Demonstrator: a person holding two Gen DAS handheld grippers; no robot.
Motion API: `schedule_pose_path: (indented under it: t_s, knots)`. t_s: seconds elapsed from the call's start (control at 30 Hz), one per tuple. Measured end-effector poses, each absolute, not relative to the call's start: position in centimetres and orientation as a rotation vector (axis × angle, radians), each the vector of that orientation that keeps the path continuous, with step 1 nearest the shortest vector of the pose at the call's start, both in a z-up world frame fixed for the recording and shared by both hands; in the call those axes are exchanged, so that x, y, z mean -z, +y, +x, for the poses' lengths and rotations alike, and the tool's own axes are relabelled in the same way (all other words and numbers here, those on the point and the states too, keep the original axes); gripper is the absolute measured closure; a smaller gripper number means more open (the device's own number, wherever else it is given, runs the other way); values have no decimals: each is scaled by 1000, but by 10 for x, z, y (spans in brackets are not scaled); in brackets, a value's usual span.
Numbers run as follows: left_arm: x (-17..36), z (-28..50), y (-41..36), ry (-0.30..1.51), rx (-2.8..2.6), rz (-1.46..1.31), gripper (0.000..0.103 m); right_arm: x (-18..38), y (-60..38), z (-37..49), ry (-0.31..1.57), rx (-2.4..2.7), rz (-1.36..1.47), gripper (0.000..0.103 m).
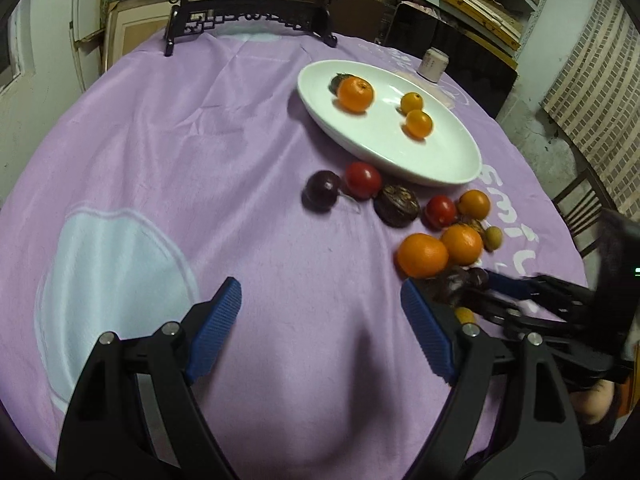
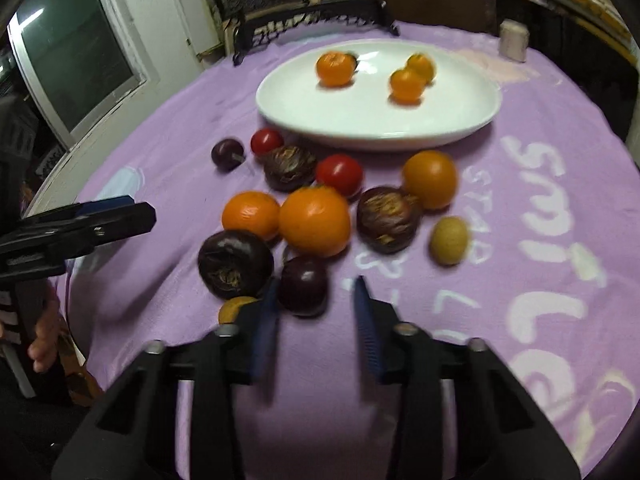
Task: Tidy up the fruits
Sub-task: 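Grasp a mangosteen with the left tool while the right tool grasps a dark cherry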
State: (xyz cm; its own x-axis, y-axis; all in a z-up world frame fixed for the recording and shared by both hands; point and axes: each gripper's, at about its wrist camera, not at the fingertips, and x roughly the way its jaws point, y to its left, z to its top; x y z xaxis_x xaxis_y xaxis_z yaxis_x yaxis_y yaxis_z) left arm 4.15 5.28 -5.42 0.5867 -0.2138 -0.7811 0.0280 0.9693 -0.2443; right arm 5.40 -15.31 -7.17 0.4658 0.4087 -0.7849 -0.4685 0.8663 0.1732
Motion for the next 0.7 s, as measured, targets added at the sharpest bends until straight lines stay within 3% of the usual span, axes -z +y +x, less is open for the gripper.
schedule_pose_path:
  t_s: [0.43, 0.53, 0.6, 0.7]
  knots:
    - [72, 45, -6, 1030, 276, -176, 22, 63, -192, 39, 926, -479, 1, 75]
    - [74, 52, -17, 1024, 288, -191, 32, 65, -201, 35, 925, -479, 23, 75]
    - [73, 56, -22, 1019, 305, -211, 48, 65, -205, 33, 921, -478, 31, 75]
    - [73, 58, -32, 1026, 335, -218, 55, 62, -212, 30, 909, -474, 48, 75]
